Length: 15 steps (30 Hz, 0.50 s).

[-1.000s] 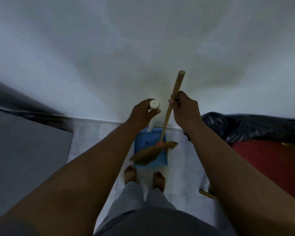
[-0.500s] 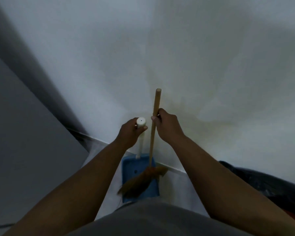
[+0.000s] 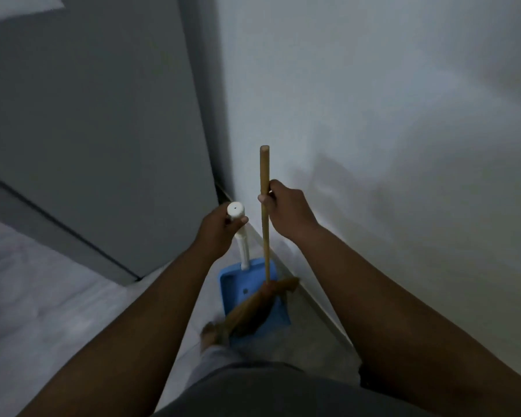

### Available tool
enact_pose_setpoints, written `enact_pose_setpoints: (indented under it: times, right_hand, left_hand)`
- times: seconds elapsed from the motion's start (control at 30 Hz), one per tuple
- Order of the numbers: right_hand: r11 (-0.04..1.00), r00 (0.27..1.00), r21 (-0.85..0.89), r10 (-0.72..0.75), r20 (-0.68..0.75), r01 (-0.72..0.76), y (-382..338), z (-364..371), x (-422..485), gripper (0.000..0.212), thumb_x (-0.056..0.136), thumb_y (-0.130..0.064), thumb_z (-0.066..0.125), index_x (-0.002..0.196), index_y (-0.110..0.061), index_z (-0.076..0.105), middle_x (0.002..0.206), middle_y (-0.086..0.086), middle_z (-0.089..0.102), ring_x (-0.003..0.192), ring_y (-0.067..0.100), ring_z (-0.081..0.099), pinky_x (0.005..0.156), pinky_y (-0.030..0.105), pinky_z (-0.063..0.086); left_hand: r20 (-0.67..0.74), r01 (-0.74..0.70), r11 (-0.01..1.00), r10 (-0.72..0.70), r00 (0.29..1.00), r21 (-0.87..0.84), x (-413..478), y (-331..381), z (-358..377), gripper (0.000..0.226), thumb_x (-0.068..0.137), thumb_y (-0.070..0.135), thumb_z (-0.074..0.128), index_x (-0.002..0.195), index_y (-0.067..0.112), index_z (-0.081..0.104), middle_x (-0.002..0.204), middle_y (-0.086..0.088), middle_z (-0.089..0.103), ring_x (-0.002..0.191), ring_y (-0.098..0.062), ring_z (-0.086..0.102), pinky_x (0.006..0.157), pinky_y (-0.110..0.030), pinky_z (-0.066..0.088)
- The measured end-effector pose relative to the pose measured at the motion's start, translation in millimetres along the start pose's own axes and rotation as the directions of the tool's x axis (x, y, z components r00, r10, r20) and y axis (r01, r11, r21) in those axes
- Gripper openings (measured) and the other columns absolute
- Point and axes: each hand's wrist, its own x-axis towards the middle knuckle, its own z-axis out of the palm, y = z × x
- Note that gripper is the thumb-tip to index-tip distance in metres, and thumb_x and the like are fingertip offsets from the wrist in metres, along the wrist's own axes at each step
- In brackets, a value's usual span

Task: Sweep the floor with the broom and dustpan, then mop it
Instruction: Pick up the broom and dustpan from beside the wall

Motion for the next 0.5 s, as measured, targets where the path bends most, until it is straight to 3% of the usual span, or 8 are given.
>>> enact_pose_setpoints:
  times: [0.07, 0.17, 0.3, 0.5]
  right_hand:
    - [0.999, 0.997, 0.007, -0.048, 0.067, 0.048, -18.4, 15.8, -2.2, 0.01, 0.099, -0.033, 0.05, 0.092, -0.026, 0.052, 0.081, -0.001, 0.064, 0.071, 0.015, 0.063, 0.067, 0.037, 0.056]
    - [0.989, 0.976, -0.013, -0.143, 0.162, 0.147, -50.2, 42.0, -4.9, 0.011, 0.1, -0.032, 0.05, 0.092, -0.025, 0.053, 0.085, 0.002, 0.066, 0.076, 0.02, 0.064, 0.069, 0.035, 0.054]
    - [0.96, 0.932, 0.004, -0.272, 0.24, 0.279, -103.3, 84.4, -14.1, 0.016, 0.099, -0.033, 0.052, 0.091, -0.02, 0.055, 0.08, 0.0, 0.063, 0.074, 0.021, 0.062, 0.065, 0.03, 0.048]
    - [0.888, 0.812, 0.064, -0.444, 0.38, 0.456, -198.5, 167.9, -51.2, 0.014, 0.098, -0.032, 0.055, 0.088, -0.022, 0.053, 0.072, -0.007, 0.057, 0.063, 0.005, 0.054, 0.053, 0.017, 0.037]
  left_hand:
    - [-0.091, 0.04, 0.999, -0.04, 0.995, -0.006, -21.6, -13.9, -18.6, 0.011, 0.093, 0.021, 0.067, 0.102, 0.02, 0.06, 0.092, 0.004, 0.061, 0.084, -0.011, 0.054, 0.066, -0.004, 0.037]
    - [-0.211, 0.133, 0.991, -0.135, 0.968, -0.022, -54.8, -33.2, -48.4, 0.021, 0.093, 0.02, 0.068, 0.112, 0.012, 0.064, 0.097, 0.002, 0.062, 0.091, -0.014, 0.055, 0.073, -0.021, 0.038]
    - [-0.341, 0.243, 0.969, -0.243, 0.908, -0.043, -103.5, -56.7, -94.0, 0.026, 0.093, 0.022, 0.068, 0.115, 0.009, 0.064, 0.101, -0.002, 0.064, 0.094, -0.017, 0.057, 0.078, -0.023, 0.039]
    - [-0.484, 0.334, 0.931, -0.361, 0.797, -0.146, -196.7, -96.1, -175.8, 0.027, 0.092, 0.025, 0.068, 0.114, 0.01, 0.063, 0.105, -0.007, 0.068, 0.099, -0.023, 0.063, 0.086, -0.033, 0.05]
